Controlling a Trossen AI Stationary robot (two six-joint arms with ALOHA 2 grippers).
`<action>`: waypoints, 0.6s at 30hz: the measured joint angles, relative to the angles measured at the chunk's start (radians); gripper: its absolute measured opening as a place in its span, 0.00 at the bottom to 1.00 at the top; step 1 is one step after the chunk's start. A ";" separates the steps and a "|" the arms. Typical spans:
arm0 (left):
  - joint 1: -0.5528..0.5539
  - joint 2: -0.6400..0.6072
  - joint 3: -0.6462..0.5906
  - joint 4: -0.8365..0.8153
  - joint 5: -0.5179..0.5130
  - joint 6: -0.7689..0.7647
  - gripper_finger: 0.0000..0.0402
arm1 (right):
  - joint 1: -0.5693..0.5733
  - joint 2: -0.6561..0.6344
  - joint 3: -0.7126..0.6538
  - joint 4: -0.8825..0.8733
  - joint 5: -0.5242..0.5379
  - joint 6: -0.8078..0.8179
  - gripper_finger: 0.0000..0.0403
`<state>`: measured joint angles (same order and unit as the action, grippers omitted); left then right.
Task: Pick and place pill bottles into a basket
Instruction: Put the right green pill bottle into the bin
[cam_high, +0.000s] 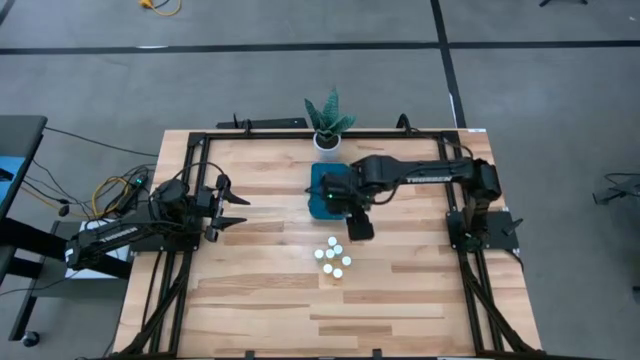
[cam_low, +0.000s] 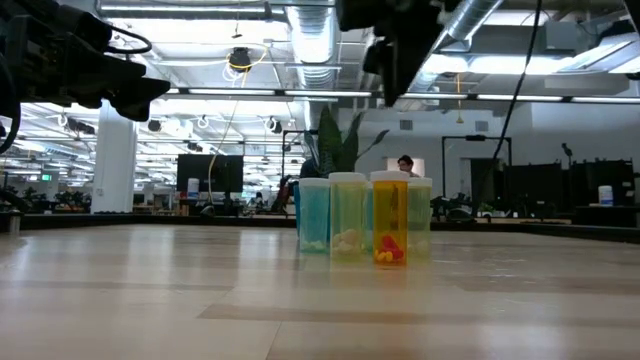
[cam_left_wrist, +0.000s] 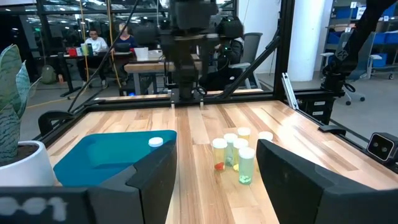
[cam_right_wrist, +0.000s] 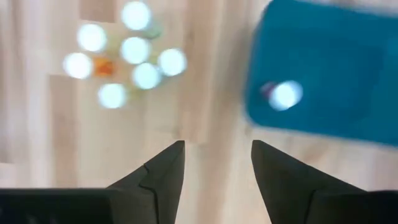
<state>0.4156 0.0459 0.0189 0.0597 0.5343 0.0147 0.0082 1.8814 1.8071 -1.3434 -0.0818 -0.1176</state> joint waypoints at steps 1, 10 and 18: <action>0.000 0.000 0.000 0.000 0.000 0.000 0.53 | 0.009 0.001 -0.001 -0.010 -0.014 0.039 0.44; 0.000 0.000 0.000 0.000 0.000 0.000 0.53 | 0.092 0.002 -0.107 0.058 -0.025 0.293 0.45; 0.000 0.000 0.000 0.000 0.000 0.000 0.53 | 0.179 0.003 -0.230 0.195 -0.051 0.456 0.45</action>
<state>0.4153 0.0456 0.0189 0.0597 0.5343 0.0147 0.1876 1.8847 1.5768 -1.1486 -0.1328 0.3388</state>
